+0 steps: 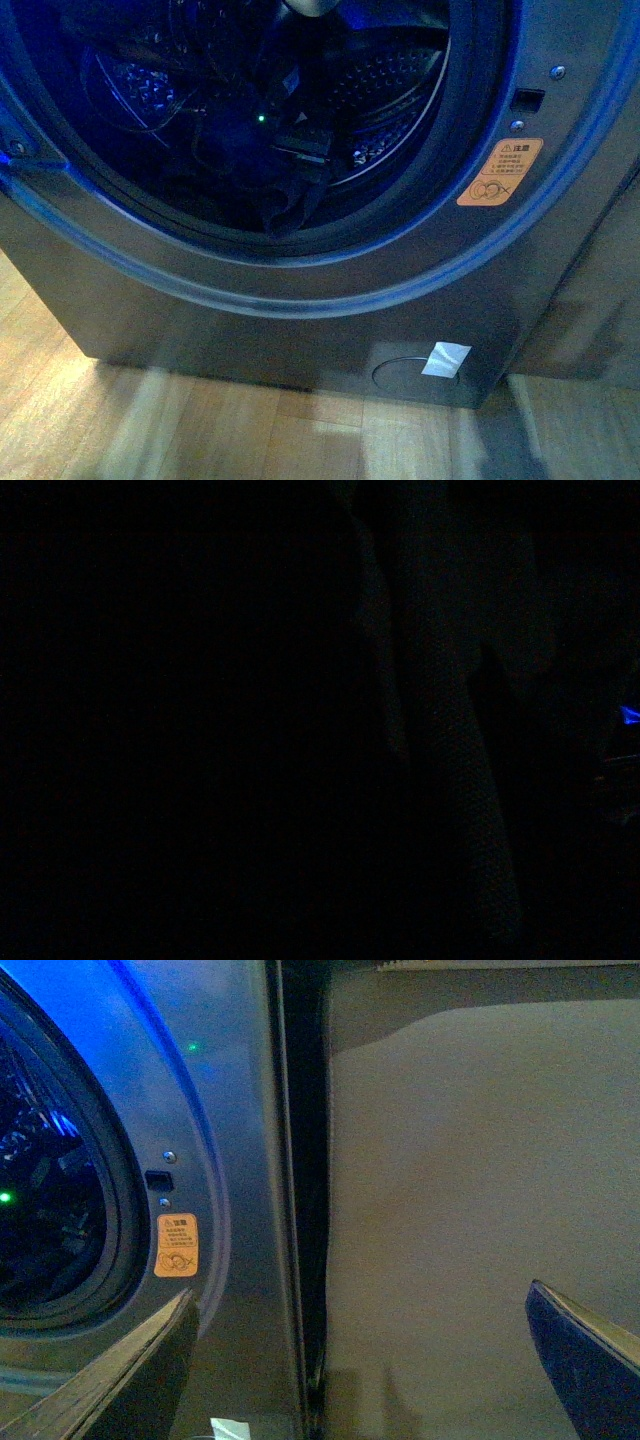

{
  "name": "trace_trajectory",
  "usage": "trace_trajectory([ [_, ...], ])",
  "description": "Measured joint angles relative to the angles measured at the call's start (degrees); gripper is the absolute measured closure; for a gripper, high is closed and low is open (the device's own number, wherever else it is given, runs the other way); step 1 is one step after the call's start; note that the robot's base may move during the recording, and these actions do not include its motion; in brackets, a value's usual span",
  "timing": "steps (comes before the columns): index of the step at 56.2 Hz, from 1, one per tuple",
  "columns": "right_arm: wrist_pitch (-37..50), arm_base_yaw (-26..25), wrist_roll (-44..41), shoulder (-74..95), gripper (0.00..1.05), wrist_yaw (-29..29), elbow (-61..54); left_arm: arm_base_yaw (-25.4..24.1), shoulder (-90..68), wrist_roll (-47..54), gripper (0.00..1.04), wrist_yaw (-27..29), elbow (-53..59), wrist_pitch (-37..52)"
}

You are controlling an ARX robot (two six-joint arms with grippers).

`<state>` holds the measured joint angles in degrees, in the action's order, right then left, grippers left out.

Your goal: Collect clothes from washing machine

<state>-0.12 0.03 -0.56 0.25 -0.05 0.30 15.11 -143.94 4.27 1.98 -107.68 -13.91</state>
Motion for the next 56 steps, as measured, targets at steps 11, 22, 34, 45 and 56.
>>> trace_trajectory([
  [11, 0.00, 0.00, -0.02, 0.00, 0.07, 0.00, 0.00, 0.00, -0.39, 0.46, 0.07, 1.57, -0.44, 0.00],
  [22, 0.00, 0.00, 0.00, 0.00, 0.07, 0.00, 0.00, -0.11, -0.37, 1.11, 0.31, 2.60, 1.01, 2.27],
  [34, 0.00, 0.00, -0.02, 0.00, 0.07, 0.00, 0.00, -0.11, 1.22, 1.60, 0.62, 2.29, 4.66, 5.44],
  [45, 0.00, 0.00, 0.00, 0.00, 0.07, 0.00, 0.00, -0.52, 5.33, 2.36, 0.88, -1.46, 11.69, 11.06],
  [56, 0.00, 0.00, 0.00, 0.00, 0.07, 0.00, 0.00, -1.16, 13.51, 3.78, 0.98, -6.25, 23.37, 17.94],
])
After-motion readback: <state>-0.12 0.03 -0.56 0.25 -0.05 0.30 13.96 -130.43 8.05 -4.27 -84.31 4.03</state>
